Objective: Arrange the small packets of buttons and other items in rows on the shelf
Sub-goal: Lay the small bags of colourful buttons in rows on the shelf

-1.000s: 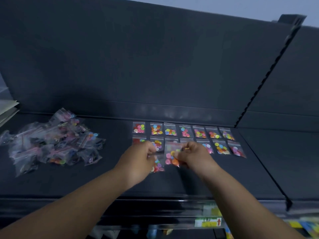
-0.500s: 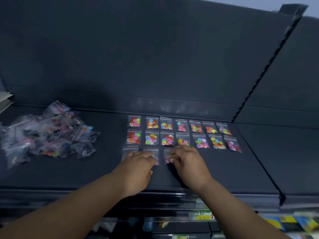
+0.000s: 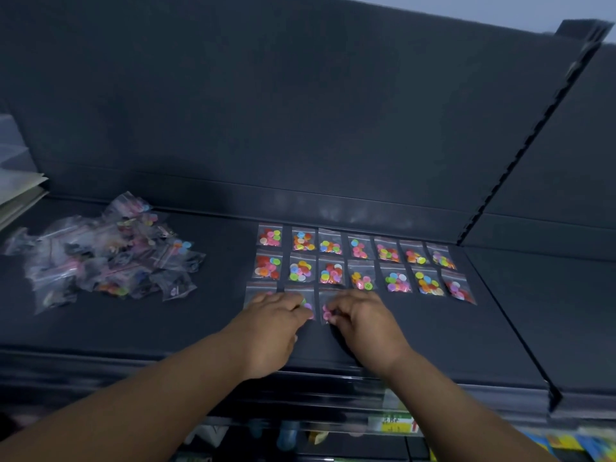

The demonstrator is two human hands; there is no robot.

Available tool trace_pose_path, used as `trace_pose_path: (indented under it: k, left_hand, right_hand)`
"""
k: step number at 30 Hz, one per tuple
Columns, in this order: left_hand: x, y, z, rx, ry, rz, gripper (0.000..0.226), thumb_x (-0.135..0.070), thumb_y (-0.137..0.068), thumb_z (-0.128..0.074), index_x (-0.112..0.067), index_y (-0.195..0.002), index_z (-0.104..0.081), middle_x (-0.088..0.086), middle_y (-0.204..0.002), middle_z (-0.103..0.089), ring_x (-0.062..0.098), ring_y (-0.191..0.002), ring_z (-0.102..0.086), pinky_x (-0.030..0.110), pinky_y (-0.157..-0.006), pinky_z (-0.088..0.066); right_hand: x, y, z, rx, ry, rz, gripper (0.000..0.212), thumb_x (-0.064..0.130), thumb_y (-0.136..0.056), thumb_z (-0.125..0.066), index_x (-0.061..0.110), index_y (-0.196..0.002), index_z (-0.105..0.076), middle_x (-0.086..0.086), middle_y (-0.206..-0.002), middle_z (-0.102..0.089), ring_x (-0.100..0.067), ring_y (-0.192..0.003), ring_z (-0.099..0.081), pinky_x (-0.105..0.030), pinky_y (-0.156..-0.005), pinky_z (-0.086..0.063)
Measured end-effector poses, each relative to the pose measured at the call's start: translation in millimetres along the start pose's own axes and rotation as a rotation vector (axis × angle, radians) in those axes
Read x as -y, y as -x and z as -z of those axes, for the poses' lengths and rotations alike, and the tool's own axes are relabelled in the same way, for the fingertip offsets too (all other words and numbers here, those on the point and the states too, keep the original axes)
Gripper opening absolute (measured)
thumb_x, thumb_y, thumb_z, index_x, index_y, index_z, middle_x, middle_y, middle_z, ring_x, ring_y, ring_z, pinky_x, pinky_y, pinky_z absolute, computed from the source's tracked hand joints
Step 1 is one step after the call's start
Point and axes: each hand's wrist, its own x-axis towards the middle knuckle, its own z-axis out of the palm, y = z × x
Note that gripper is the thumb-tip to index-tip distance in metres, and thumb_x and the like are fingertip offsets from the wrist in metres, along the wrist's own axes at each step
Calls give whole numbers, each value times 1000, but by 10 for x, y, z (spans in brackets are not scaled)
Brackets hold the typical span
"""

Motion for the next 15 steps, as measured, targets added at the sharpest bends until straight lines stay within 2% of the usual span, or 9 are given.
trace_pose_path:
  k: [4, 6, 9, 15]
  left_hand:
    - [72, 10, 37, -17, 27, 4, 49, -28, -98, -40, -33, -146, -29, -4, -158, -16, 16, -146, -9, 30, -116, -3]
    - [147, 20, 109, -69, 40, 30, 50, -31, -98, -41, -33, -146, -27, -4, -159, -12, 15, -146, -6, 30, -116, -2]
    - [346, 76, 271, -142, 43, 85, 54, -32, -97, -42, -29, -148, -24, -3, -158, -16, 14, -145, -10, 28, -114, -7]
    - [1000, 304, 489, -168, 9, 294, 56, -40, -97, -42, -26, -148, -26, 2, -159, -15, 20, -146, -10, 36, -119, -9]
  right_hand:
    - [98, -78, 66, -26, 24, 16, 15, 20, -90, -56, 23, -82, -68, 8, -102, -65, -20, -105, -52, -30, -92, -41]
    - [209, -171, 101, -58, 44, 27, 14, 17, -89, -57, 20, -89, -70, 3, -104, -66, -23, -102, -52, -28, -88, -40]
    - [445, -354, 98, -92, 67, 71, 19, 15, -88, -59, 15, -104, -69, -2, -106, -66, -25, -102, -52, -26, -85, -38]
    - [1029, -750, -115, -5, 7, 177, 21, 20, -90, -58, 15, -109, -66, -2, -113, -63, -23, -108, -48, -20, -86, -34]
